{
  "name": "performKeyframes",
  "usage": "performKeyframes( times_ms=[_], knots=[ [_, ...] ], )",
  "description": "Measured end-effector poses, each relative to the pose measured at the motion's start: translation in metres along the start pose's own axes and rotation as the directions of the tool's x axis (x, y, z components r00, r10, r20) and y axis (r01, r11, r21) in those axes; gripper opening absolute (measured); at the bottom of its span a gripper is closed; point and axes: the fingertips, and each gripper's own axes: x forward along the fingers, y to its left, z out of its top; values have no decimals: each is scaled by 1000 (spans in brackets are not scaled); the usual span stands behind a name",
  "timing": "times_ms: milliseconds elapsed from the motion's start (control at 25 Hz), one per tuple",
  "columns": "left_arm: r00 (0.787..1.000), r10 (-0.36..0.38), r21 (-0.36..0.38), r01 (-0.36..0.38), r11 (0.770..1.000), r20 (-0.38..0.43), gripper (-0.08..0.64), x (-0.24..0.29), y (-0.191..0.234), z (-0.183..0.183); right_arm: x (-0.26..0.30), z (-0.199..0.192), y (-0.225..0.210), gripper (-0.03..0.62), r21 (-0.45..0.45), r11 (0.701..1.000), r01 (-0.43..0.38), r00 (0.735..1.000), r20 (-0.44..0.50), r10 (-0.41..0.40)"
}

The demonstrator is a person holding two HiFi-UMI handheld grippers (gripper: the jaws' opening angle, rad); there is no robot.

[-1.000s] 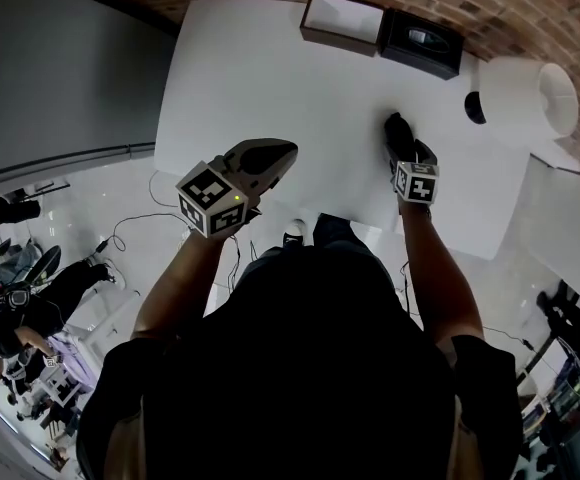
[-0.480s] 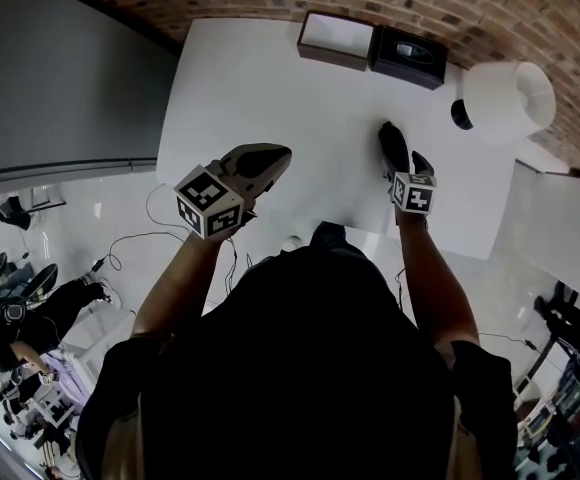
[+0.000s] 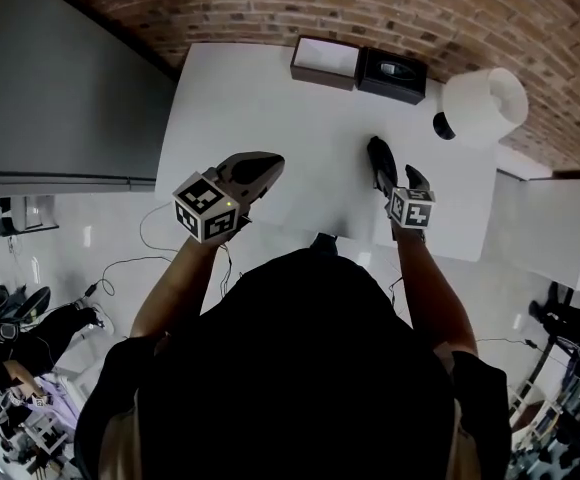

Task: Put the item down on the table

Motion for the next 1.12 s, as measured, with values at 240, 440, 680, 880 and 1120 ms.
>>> performKeyframes(
  times_ms=[240,440,680,880,1120],
  knots=[
    [1000,-12,28,11,1000,23,17,-13,-4,12,-33,24,18,287,57,998,-35,997,71,31],
    [999,-14,36,13,999,42,17,-22,-5,17,-61,48,34,263,52,996,-68,990,127,61],
    [998,-32,60,28,998,54,17,-31,-6,24,-99,91,46,221,52,995,-90,967,244,75],
    [998,-38,80,33,996,56,17,-36,-9,29,-125,108,47,203,40,995,-88,953,293,73],
    [997,-55,101,50,994,54,17,-39,-11,33,-152,123,41,171,47,997,-64,937,346,44]
  ],
)
